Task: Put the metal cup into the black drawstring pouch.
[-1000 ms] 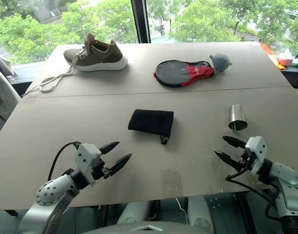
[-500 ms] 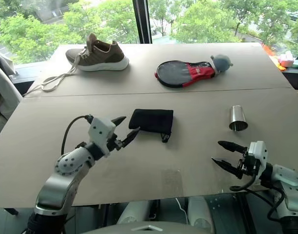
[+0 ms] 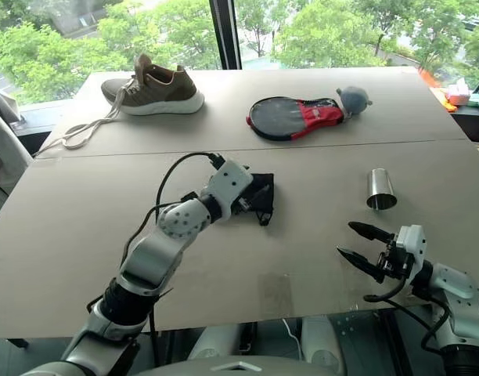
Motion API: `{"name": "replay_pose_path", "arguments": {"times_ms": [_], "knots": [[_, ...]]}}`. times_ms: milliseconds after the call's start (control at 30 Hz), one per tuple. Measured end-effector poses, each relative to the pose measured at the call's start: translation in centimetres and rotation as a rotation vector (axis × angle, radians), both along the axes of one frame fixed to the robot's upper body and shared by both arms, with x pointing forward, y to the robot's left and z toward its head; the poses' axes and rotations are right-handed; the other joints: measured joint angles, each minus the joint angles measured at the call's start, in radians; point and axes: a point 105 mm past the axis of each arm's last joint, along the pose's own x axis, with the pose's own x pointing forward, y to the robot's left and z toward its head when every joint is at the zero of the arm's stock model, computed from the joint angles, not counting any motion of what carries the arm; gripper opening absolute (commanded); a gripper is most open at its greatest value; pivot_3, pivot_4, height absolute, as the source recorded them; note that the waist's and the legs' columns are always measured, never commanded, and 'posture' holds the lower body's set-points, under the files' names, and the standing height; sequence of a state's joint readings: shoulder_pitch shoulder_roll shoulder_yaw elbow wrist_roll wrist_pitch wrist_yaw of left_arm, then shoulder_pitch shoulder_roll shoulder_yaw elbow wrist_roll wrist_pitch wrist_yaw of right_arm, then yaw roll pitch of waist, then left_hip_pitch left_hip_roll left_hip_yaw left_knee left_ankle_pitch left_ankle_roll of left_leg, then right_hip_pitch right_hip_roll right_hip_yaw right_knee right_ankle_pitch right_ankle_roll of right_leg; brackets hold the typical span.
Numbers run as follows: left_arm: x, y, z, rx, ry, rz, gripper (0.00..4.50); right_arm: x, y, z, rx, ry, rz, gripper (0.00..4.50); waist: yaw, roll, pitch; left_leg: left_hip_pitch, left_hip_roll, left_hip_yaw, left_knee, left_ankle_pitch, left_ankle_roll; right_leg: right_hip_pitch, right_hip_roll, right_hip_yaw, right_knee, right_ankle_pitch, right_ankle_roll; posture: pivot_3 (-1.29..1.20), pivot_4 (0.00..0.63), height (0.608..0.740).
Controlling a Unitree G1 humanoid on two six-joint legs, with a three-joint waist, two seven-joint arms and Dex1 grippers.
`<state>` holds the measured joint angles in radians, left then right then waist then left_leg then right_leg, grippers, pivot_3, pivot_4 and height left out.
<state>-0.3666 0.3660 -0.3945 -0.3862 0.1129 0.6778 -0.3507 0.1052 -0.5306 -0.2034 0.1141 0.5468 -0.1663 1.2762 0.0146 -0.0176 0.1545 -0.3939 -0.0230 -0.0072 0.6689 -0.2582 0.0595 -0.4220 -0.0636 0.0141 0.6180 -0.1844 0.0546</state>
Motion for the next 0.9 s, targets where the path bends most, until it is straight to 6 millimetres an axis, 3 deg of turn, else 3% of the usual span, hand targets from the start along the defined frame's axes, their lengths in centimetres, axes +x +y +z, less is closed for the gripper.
{"name": "replay_pose_path", "arguments": {"times_ms": [100, 433, 533, 767, 900], "knots": [[0.0, -0.6, -0.8, 0.066, -0.025, 0.023, 3.43, 0.0, 0.0, 0.0, 0.0, -0.001, -0.002, 3.27, 0.002, 0.0, 0.0, 0.0, 0.0, 0.0, 0.0, 0.0, 0.0, 0.0, 0.0, 0.0, 0.0, 0.0, 0.0, 0.0, 0.15, 0.74], [-0.4, -4.4, -0.8, -0.031, 0.004, 0.044, 3.43, -0.2, 0.3, 0.4, -0.005, -0.011, -0.002, 3.27, 0.002, 0.0, 0.0, 0.0, 0.0, -0.001, 0.0, 0.0, 0.0, 0.0, -0.002, 0.0, 0.0, 0.0, 0.0, 0.0, 0.15, 0.74], [-0.2, -4.6, -0.8, -0.06, 0.021, 0.067, 3.43, -0.7, 0.3, 0.4, -0.012, -0.006, -0.004, 3.27, 0.002, 0.0, 0.0, -0.001, 0.0, -0.001, 0.0, 0.0, 0.0, 0.0, -0.002, -0.001, 0.0, 0.0, 0.0, 0.0, 0.15, 0.74], [0.5, -5.1, 0.7, -0.303, 0.055, 0.197, 3.43, -1.4, 0.2, 0.6, -0.027, 0.019, -0.009, 3.27, 0.003, 0.0, 0.0, -0.001, 0.0, -0.001, 0.001, 0.0, 0.0, 0.0, -0.005, -0.001, 0.0, 0.0, 0.001, 0.0, 0.15, 0.74], [0.8, -5.0, 0.3, -0.279, 0.046, 0.239, 3.43, -1.9, 0.3, 0.5, -0.032, 0.04, -0.01, 3.27, 0.003, 0.0, 0.0, -0.001, -0.001, -0.001, 0.001, 0.0, 0.0, 0.0, -0.001, -0.001, 0.0, 0.0, 0.001, 0.0, 0.15, 0.74]]}}
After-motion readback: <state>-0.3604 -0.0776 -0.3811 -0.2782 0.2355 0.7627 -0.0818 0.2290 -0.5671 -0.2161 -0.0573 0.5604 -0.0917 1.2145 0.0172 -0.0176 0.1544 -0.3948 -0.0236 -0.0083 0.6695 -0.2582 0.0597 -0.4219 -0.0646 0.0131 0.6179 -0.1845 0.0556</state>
